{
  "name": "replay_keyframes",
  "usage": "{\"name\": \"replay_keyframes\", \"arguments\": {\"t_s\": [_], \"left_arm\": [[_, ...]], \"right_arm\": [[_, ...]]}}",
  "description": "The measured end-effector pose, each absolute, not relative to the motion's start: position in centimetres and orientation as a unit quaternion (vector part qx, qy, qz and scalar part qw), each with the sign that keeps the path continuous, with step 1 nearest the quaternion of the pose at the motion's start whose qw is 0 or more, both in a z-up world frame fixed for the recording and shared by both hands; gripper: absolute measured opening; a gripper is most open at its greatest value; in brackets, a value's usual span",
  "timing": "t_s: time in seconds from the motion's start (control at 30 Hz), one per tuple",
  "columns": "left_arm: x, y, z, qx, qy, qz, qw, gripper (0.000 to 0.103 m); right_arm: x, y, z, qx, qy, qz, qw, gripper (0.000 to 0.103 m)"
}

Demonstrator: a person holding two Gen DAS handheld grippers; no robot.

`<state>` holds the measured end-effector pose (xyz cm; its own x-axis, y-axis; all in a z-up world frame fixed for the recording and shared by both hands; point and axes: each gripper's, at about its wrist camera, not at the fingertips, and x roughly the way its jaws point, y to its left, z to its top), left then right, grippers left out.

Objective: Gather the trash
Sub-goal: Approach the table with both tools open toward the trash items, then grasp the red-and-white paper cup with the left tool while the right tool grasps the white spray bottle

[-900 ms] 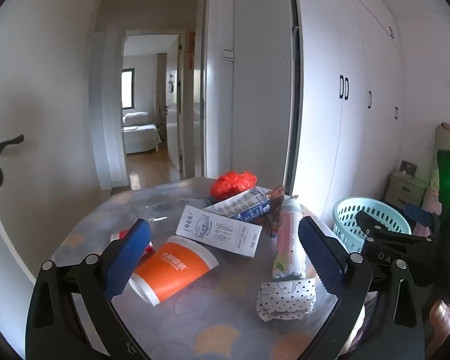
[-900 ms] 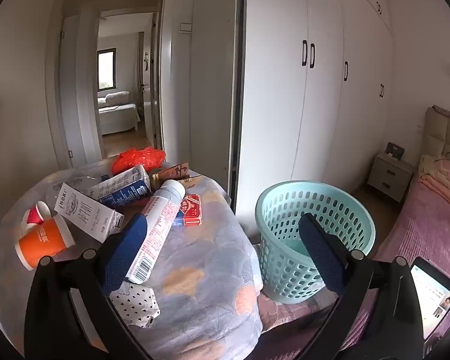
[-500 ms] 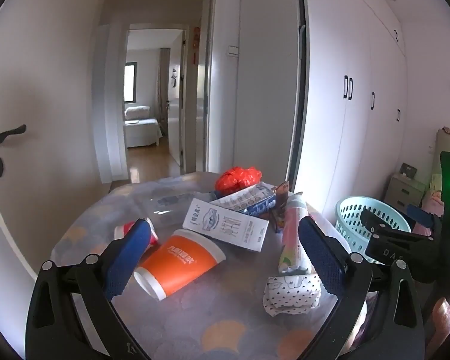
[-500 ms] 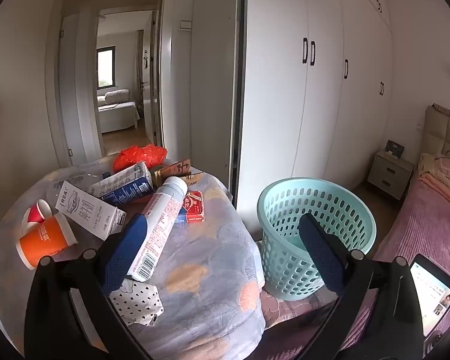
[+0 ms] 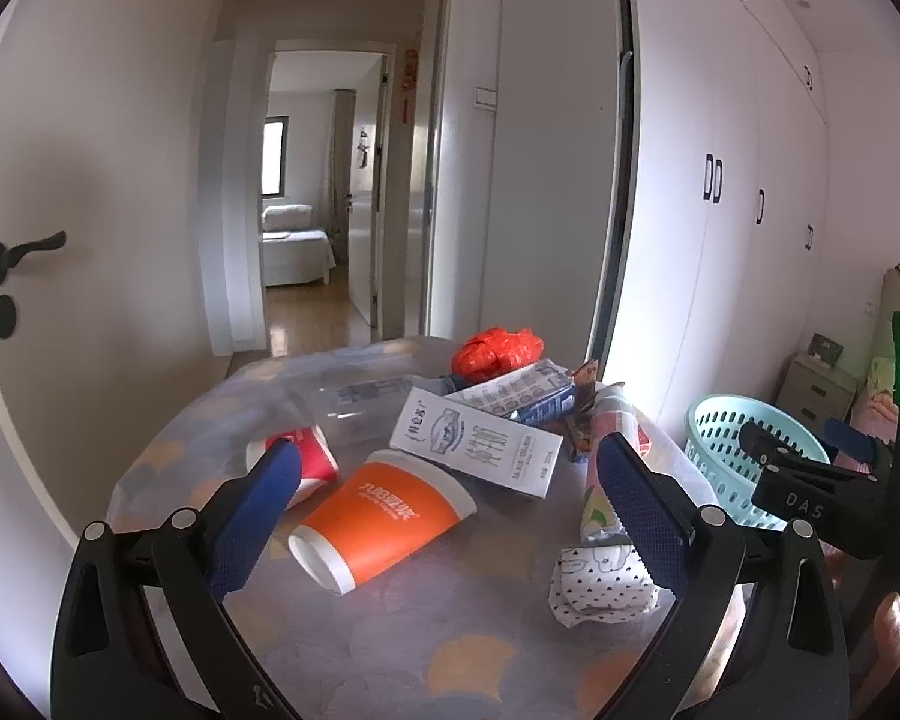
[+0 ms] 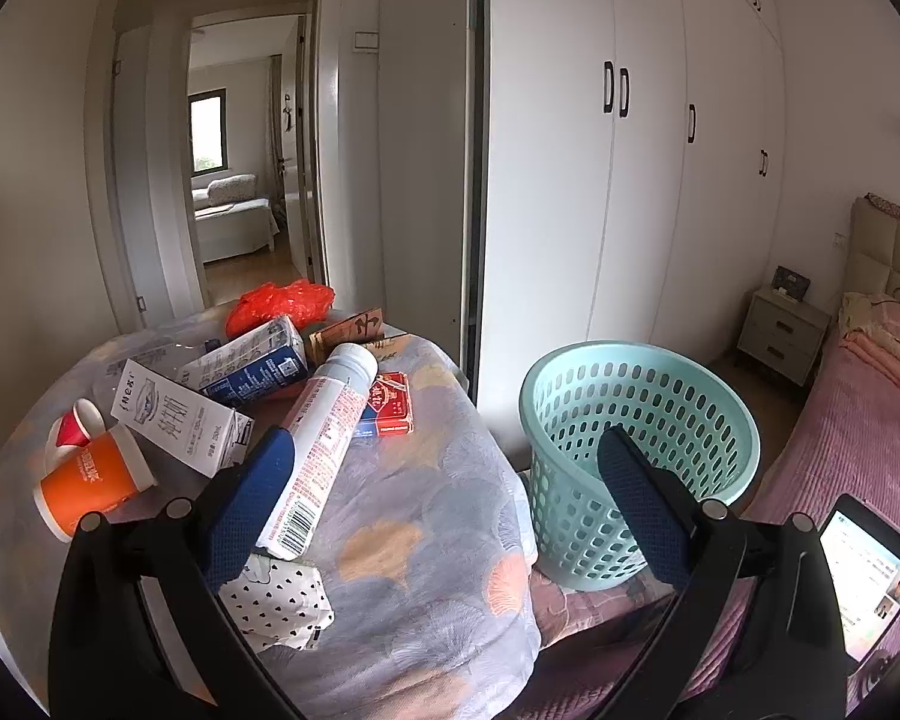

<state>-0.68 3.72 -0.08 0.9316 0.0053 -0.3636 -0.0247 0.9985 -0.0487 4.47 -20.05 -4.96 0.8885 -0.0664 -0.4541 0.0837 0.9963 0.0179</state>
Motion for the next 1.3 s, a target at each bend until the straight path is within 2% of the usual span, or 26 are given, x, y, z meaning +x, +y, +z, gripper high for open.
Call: {"name": "replay_keyframes", "arguments": {"t_s": [1.3], "left_arm": [[-0.6,5.8,-0.1,-0.03,0.177,0.024,0.983,0.095]], "right_arm": [[3.9,-18.8,-4.6,-0.006,0.21,-0.031,0.977,0.096]]}}
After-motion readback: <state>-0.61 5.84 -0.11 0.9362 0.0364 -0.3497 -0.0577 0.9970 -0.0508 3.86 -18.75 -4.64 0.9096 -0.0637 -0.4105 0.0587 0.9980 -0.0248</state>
